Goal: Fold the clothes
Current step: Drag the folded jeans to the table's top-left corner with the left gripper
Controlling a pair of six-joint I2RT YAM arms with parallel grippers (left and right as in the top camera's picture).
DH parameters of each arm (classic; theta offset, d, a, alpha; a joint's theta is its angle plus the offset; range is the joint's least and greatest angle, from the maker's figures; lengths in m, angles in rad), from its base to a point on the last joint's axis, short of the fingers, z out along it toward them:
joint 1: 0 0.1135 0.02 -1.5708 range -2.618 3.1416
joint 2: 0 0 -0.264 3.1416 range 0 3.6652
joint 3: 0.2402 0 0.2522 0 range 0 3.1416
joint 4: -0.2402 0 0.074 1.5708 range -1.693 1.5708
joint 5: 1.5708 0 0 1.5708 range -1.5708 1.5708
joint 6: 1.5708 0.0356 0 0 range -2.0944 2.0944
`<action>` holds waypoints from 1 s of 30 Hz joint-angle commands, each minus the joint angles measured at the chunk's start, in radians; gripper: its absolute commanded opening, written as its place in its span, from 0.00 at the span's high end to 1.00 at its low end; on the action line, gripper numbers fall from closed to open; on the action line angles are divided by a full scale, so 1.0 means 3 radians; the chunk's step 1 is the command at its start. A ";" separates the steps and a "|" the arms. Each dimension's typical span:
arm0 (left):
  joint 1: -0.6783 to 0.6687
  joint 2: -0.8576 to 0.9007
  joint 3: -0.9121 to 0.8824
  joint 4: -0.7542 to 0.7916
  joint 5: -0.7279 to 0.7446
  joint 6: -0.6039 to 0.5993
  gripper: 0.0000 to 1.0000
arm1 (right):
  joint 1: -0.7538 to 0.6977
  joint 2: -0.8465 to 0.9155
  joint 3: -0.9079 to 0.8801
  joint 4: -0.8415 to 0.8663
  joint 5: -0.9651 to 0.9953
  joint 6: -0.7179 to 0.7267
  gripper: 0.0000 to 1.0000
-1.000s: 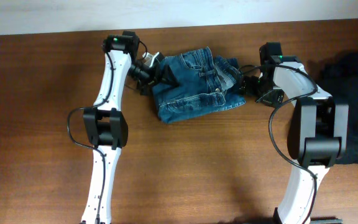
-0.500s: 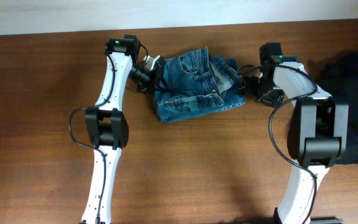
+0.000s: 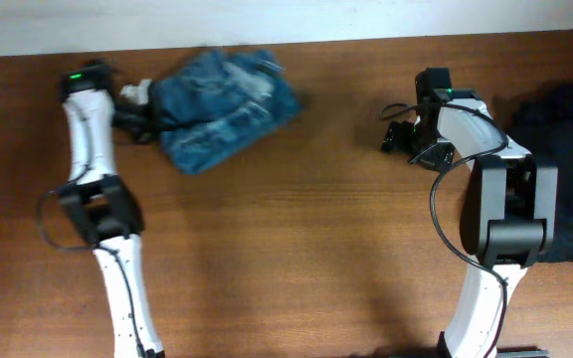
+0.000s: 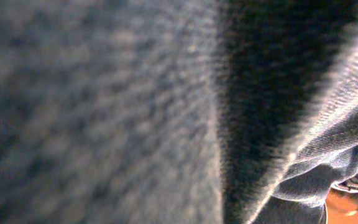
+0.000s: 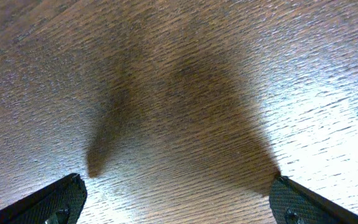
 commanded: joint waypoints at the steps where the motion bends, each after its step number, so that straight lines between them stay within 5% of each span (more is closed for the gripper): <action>1: 0.0374 0.0144 -0.0039 0.0027 -0.0712 -0.0230 0.99 | 0.0056 0.0317 -0.0181 0.0094 -0.0312 0.0004 0.01; 11: 0.1233 0.0144 -0.0039 -0.0123 -0.0724 -0.0244 0.99 | 0.0056 0.0317 -0.0201 0.0099 -0.0298 0.0004 0.01; 17: 0.1626 0.0144 -0.0039 -0.0028 -0.0722 -0.0589 0.99 | 0.0056 0.0317 -0.0201 0.0111 -0.0299 0.0005 0.01; 27: 0.1722 0.0144 -0.0039 0.0507 -0.0595 -0.1428 0.99 | 0.0056 0.0317 -0.0201 0.0111 -0.0300 0.0005 0.01; 30: 0.1656 0.0144 -0.0039 0.0608 -0.0599 -0.2003 1.00 | 0.0056 0.0317 -0.0201 0.0103 -0.0299 0.0004 0.01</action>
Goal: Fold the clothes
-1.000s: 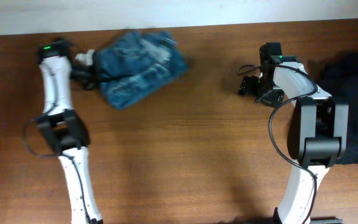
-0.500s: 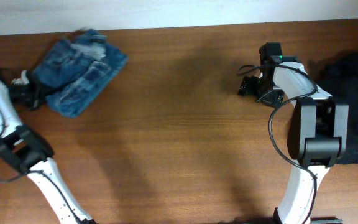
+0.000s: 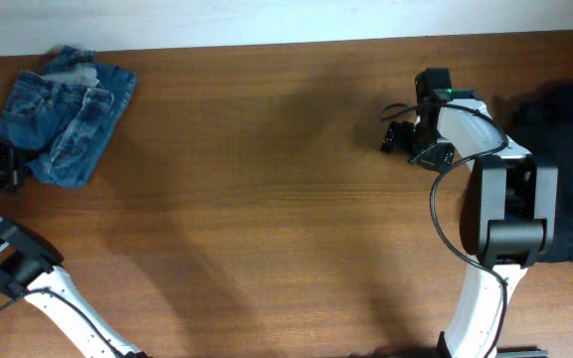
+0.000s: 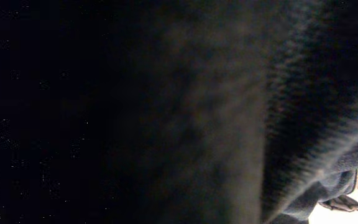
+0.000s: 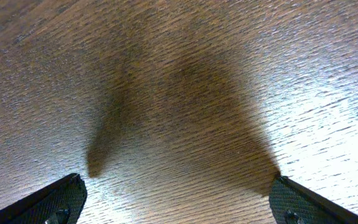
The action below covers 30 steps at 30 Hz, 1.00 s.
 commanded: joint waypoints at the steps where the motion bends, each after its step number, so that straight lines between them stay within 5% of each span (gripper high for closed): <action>1: -0.0039 0.0144 -0.0043 0.0164 -0.0548 -0.0781 0.99 | 0.0055 0.0319 -0.0195 0.0092 -0.0301 0.0004 0.01; 19: -0.0392 0.0144 -0.0043 0.0846 -0.0568 -0.1125 0.99 | 0.0055 0.0319 -0.0195 0.0076 -0.0249 0.0004 0.01; 30: -0.0383 0.0142 -0.0042 0.0690 0.0416 -0.0930 0.62 | 0.0055 0.0319 -0.0195 0.0072 -0.0239 0.0004 0.01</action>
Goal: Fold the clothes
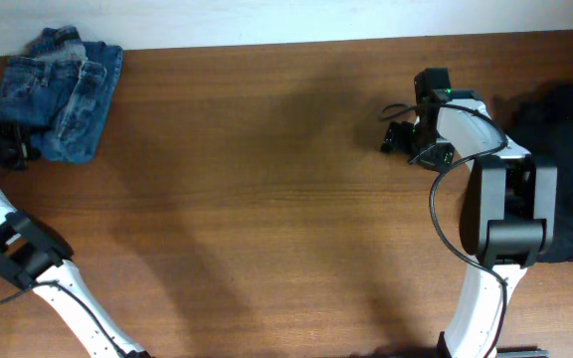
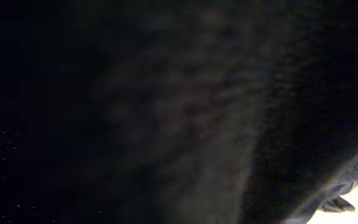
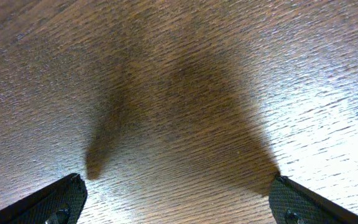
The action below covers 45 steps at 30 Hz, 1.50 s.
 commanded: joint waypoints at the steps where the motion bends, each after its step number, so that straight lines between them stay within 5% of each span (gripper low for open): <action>1: -0.0144 0.0131 -0.0053 0.0004 0.0439 0.0196 0.61 | 0.0046 0.0319 -0.0192 0.0075 -0.0264 0.0003 0.01; 18: -0.0047 0.0130 0.0389 -0.0613 -0.0214 0.0834 0.44 | 0.0046 0.0319 -0.0192 0.0058 -0.0263 0.0003 0.01; 22: -0.0039 0.0086 0.0594 -0.0779 -0.0505 0.0993 0.33 | 0.0046 0.0319 -0.0192 0.0058 -0.0264 0.0003 0.01; 35: 0.0038 -0.0064 0.0591 -0.1325 -0.1550 0.1350 0.33 | 0.0046 0.0319 -0.0192 0.0060 -0.0264 0.0003 0.01; 45: 0.0020 -0.0064 0.0582 -0.0977 -0.1609 0.1392 0.33 | 0.0046 0.0319 -0.0192 0.0069 -0.0277 0.0004 0.01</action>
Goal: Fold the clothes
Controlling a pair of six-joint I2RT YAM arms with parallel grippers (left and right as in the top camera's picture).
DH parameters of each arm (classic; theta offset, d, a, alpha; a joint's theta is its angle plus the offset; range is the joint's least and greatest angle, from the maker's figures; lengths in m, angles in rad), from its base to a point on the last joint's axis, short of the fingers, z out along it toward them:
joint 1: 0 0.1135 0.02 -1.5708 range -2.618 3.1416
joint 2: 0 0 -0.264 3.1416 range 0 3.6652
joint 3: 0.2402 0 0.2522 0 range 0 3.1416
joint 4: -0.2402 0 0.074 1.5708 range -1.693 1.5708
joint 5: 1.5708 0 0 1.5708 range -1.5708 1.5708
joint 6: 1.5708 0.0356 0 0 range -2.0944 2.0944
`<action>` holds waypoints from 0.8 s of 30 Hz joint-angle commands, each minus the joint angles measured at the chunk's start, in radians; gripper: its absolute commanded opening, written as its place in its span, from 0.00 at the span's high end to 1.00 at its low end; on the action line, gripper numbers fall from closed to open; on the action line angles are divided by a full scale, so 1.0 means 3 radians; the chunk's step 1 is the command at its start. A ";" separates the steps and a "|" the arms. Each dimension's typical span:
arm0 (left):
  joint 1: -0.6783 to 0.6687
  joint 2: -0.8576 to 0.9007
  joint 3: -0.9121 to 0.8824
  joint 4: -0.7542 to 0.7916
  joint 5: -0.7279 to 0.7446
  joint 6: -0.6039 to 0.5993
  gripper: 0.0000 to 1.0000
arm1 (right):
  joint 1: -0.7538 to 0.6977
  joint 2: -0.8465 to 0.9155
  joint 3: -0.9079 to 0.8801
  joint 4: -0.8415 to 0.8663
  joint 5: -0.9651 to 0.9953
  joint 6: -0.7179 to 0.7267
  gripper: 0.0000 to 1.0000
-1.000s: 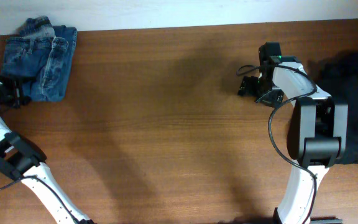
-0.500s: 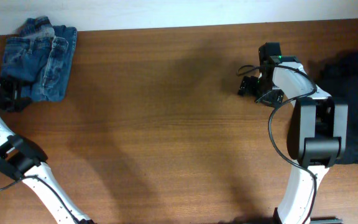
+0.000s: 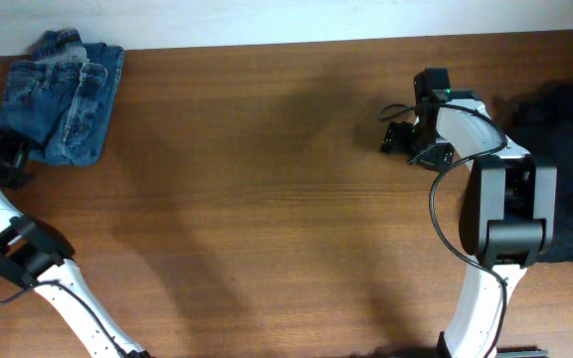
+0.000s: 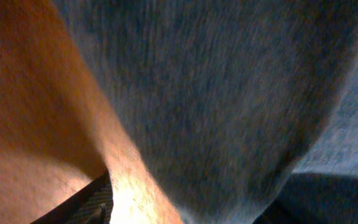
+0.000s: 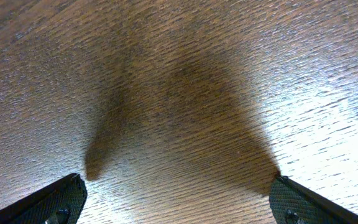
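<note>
The folded blue jeans (image 3: pixel 60 97) lie at the table's far left corner. My left gripper (image 3: pixel 12 157) sits at their near left edge. In the left wrist view denim (image 4: pixel 229 99) fills most of the picture, with bare wood to the left. One dark finger (image 4: pixel 89 208) shows at the bottom left, far from the other side, so the left gripper (image 4: pixel 185 214) stands open. My right gripper (image 3: pixel 404 139) rests open low over bare wood; in its wrist view the right gripper (image 5: pixel 176 196) holds nothing between its fingertips (image 5: pixel 72 190).
A pile of dark clothes (image 3: pixel 565 159) lies at the table's right edge, just beyond the right arm. A white wall runs along the table's back edge (image 3: pixel 286 45). Bare brown wood lies between the jeans and the right arm.
The left wrist view has gone from near black to lit denim and bare wood, with a finger set wide. The left gripper has let go of the jeans. The right arm has not moved.
The jeans bundle first lay at the back, left of centre, with my left gripper at its left edge and denim pressed against the camera. Then the bundle was at the far left corner, gripper still on it. Now it lies there released. The right gripper stayed open throughout.
</note>
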 commanded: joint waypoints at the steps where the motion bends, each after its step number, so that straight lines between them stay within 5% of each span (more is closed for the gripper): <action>1: 0.0027 -0.0060 0.0031 0.0116 -0.0233 0.0051 0.33 | 0.0039 0.0319 -0.0192 0.0070 -0.0287 0.0006 0.01; 24: -0.0338 -0.0060 0.0031 0.0374 0.0117 -0.0187 0.33 | 0.0039 0.0319 -0.0192 0.0071 -0.0287 0.0017 0.01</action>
